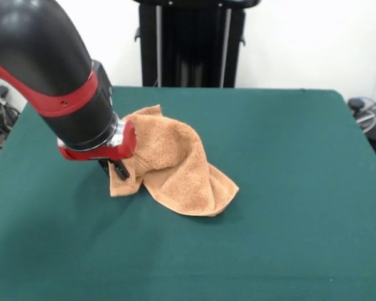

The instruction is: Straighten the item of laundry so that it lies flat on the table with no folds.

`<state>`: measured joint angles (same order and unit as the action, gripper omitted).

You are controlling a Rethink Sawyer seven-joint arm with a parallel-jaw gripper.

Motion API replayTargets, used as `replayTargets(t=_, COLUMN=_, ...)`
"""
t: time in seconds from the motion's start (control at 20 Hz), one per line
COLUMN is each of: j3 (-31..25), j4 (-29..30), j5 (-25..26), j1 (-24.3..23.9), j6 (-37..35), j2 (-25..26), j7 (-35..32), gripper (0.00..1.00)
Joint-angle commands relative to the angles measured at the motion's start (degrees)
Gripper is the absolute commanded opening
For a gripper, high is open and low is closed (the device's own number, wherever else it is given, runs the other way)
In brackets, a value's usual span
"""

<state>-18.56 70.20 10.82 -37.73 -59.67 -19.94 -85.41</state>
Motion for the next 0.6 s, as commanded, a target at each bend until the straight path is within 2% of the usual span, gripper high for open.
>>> replayTargets(t=0.05, j3=-4.8, j4=-2.8, j5=4.5, j1=-0.5, j6=-8.5, j2=1.4, j7=15.7, gripper=0.0)
replayTargets(t=0.35, j3=-4.5, j4=-2.6, j5=4.4, j1=-0.7, j6=-10.4, j2=-0.1, j7=15.8, gripper=0.0)
replayTargets(t=0.6, j3=-3.5, j4=-2.2, j5=4.1, j1=1.2, j6=-14.1, j2=-4.4, j7=13.7, gripper=0.0)
